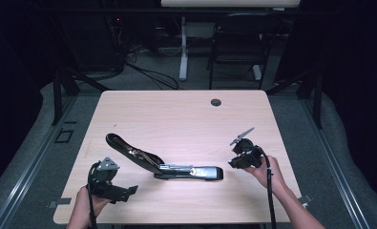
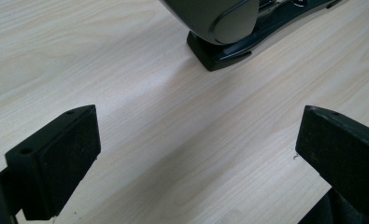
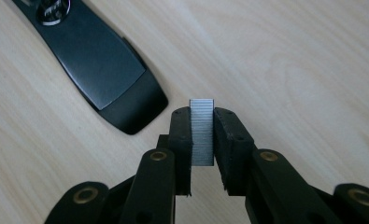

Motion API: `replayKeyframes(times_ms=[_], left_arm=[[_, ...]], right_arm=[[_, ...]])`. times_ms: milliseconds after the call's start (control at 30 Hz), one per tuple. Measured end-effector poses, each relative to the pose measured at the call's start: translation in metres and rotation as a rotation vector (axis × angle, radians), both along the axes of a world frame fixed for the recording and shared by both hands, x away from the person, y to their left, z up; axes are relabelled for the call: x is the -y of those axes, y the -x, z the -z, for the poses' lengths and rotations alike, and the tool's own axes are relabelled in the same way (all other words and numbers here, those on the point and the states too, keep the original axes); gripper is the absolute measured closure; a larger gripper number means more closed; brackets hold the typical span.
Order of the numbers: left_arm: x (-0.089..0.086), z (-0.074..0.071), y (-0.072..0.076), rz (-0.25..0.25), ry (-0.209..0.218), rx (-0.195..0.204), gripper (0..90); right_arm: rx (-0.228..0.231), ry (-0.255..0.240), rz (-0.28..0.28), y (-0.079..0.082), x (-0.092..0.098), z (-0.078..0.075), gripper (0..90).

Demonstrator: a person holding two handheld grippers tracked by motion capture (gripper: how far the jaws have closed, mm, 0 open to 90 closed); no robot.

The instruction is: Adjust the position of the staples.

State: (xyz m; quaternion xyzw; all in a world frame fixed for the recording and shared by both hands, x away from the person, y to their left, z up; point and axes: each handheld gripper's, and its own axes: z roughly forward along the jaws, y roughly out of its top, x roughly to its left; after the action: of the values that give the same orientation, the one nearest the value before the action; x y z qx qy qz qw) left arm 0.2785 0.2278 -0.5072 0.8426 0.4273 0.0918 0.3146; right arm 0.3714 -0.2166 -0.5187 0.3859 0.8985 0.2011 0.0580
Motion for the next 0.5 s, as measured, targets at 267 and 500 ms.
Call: replayKeyframes(times_ms=[267, 500], left_arm=[[0.001, 0.001, -0.001, 0.006, -0.007, -0.007, 0.0], [0.003, 0.002, 0.0, 0.01, -0.018, -0.013, 0.1]], right_arm=[[-0.009, 0.039, -0.001, -0.003, -0.001, 0.007, 77.5], [-0.052, 0.071, -0.007, -0.01, -0.003, 0.015, 77.5]])
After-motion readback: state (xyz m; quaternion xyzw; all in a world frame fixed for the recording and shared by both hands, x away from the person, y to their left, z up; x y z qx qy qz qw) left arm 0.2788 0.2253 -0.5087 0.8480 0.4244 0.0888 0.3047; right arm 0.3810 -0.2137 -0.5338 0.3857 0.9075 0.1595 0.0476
